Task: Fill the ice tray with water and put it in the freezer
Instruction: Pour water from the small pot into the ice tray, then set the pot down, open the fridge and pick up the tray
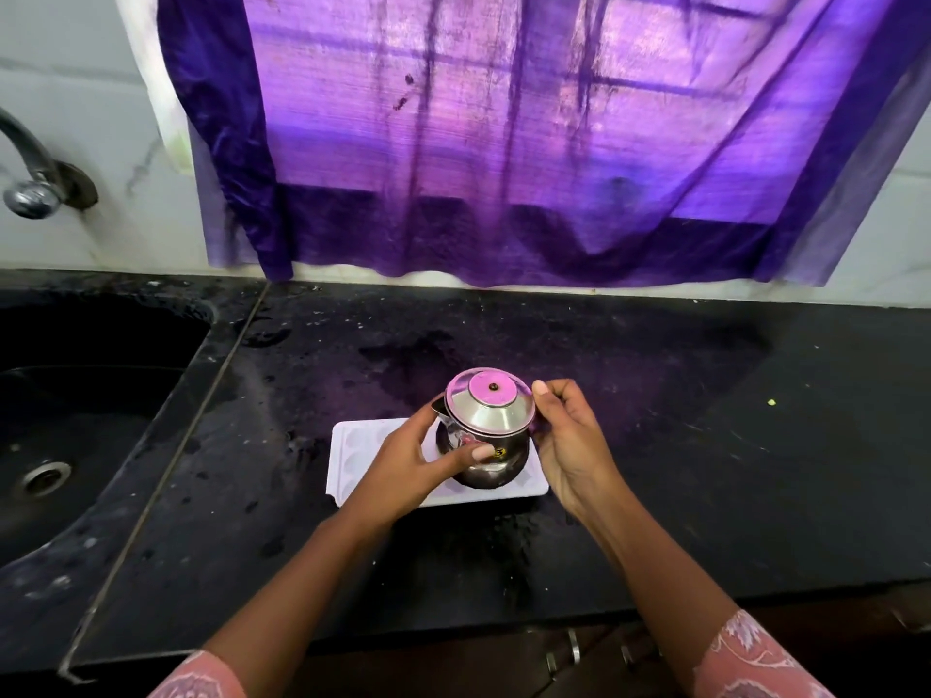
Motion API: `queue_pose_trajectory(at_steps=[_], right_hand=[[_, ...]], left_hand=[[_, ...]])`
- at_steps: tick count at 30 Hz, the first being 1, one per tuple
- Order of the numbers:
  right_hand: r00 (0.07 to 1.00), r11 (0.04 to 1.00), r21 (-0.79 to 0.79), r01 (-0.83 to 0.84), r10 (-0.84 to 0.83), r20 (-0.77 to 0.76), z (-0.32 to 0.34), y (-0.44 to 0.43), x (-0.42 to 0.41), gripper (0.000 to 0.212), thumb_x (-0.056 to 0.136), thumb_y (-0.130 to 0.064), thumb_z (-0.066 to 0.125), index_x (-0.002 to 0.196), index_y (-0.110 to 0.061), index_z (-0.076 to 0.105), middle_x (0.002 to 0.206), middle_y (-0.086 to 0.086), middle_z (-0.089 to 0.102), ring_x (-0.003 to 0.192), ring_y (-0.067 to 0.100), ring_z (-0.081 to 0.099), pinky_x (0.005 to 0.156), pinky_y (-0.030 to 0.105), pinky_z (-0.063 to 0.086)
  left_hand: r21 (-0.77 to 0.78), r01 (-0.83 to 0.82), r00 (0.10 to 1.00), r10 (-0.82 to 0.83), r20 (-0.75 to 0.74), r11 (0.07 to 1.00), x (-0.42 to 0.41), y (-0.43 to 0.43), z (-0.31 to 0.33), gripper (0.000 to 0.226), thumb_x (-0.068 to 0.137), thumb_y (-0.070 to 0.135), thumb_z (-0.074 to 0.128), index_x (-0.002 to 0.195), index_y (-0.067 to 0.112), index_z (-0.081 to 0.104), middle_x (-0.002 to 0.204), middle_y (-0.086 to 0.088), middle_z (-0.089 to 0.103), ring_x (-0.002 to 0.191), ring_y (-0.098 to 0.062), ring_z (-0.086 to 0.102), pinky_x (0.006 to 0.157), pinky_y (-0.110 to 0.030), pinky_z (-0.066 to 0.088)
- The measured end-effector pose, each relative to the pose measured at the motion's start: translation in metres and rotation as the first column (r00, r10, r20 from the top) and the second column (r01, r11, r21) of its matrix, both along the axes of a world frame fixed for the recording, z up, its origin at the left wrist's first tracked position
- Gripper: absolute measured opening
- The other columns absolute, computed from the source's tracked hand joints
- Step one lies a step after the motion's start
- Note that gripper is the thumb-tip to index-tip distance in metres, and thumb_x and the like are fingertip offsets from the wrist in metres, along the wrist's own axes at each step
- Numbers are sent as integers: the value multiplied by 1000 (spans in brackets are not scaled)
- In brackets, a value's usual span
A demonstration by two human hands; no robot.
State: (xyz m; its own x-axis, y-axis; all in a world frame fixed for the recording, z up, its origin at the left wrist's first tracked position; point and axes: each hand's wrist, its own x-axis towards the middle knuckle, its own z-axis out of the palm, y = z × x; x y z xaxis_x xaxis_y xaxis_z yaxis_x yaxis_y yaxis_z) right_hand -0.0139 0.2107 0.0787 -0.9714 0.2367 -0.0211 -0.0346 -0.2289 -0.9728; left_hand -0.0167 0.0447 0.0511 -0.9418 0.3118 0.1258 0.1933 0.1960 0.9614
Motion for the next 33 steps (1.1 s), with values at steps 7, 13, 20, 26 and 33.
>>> queue_pose_trajectory(at_steps=[7, 13, 20, 26, 33], right_hand=[[1000, 998, 66, 19, -18, -24, -4, -7, -1, 18, 94, -15, 47, 76, -14, 49, 69, 1, 44, 65, 10, 37, 67, 25, 39], [996, 996, 84, -17, 24, -84, -2, -8, 1, 18, 96, -9, 42, 87, -10, 57, 82, 6, 56, 77, 15, 50, 74, 26, 48], [997, 999, 32, -21, 24, -71, -4, -7, -15, 25, 96, -5, 40, 110, -13, 59, 106, 4, 62, 97, 13, 58, 84, 23, 51], [997, 999, 3, -34, 34, -65, 0, 3, -53, 27, 96, -3, 39, 109, -13, 61, 105, 2, 63, 100, 14, 58, 82, 21, 50], [994, 998, -11, -66, 64, -84, -3, 6, -100, 29, 95, 0, 40, 103, -17, 62, 105, 1, 63, 97, 10, 58, 86, 23, 49]], left_hand=[[148, -17, 1000, 19, -14, 989, -3, 1, -3, 63, 63, 51, 69, 121, 43, 45, 122, 16, 59, 116, -1, 52, 97, -23, 42], [177, -14, 999, 20, -29, 984, -13, -7, -1, 60, 65, 48, 69, 120, 44, 45, 123, 15, 58, 116, -3, 53, 99, -32, 44], [203, -40, 998, 49, -39, 978, -33, -3, 1, 62, 66, 49, 65, 123, 37, 45, 120, 15, 61, 113, -1, 55, 96, -27, 45], [208, -68, 996, 78, -40, 976, -65, 5, 3, 62, 65, 53, 64, 122, 39, 43, 117, 18, 62, 110, 1, 56, 86, -22, 49], [209, -64, 997, 74, -37, 976, -107, 9, -4, 69, 68, 46, 64, 129, 28, 37, 126, 10, 55, 114, 0, 53, 89, -19, 45]])
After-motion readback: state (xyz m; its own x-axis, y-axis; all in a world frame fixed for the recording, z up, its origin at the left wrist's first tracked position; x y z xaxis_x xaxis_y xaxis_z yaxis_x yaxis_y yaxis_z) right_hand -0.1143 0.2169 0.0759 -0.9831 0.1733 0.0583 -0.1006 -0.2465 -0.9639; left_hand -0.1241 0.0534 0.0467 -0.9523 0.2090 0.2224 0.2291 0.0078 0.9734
